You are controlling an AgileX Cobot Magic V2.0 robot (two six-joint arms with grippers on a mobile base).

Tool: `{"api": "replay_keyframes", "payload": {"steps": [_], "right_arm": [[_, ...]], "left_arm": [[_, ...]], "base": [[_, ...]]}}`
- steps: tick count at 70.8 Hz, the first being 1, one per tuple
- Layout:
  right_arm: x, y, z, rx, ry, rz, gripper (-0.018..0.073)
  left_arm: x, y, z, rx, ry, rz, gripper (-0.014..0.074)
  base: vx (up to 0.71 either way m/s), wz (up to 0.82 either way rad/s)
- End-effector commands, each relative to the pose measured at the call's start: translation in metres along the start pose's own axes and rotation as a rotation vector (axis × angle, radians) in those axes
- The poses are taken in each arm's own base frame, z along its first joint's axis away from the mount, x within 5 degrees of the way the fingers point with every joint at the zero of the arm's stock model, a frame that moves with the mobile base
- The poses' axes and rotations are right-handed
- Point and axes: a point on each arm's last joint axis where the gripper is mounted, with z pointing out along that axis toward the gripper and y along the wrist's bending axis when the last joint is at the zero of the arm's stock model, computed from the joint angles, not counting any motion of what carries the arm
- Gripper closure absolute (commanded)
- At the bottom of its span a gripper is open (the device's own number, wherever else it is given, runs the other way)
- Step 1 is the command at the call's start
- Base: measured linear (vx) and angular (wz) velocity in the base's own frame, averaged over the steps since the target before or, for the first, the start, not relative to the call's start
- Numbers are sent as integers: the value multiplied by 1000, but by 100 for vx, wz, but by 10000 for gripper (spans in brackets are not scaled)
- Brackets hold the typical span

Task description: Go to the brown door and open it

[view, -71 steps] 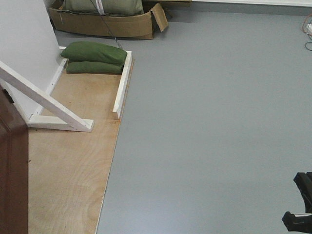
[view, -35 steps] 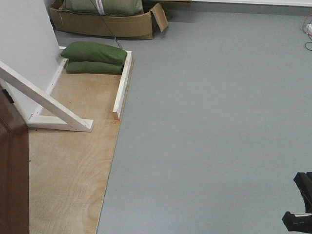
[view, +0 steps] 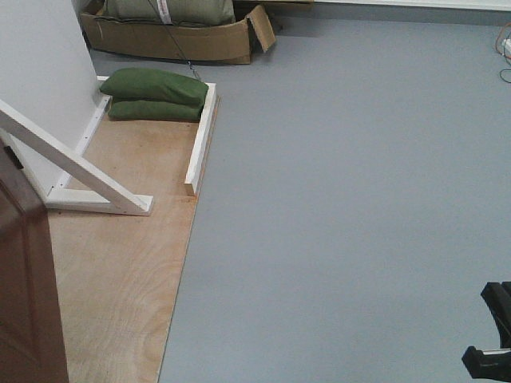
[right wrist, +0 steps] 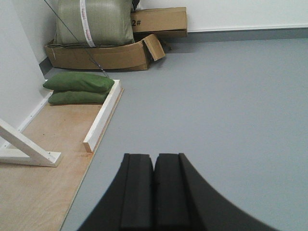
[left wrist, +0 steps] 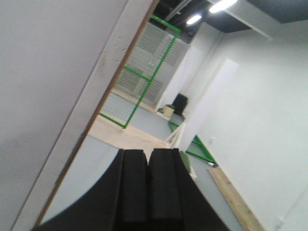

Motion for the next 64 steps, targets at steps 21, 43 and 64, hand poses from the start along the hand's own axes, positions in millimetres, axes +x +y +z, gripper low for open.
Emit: {"api": "replay_keyframes", "payload": {"steps": [21, 43, 64], "right_arm": [[-7, 0, -1, 3, -94, -16, 559], [-7, 0, -1, 3, -94, -16, 559], [-7, 0, -1, 3, -94, -16, 559]], "left_arm": [[-12, -43, -24, 489, 44, -165, 580], [-4, -73, -48, 767, 179, -279, 580], [1, -96, -76, 994, 309, -354, 580]], "base": [[0, 0], [0, 0], [0, 0]]}}
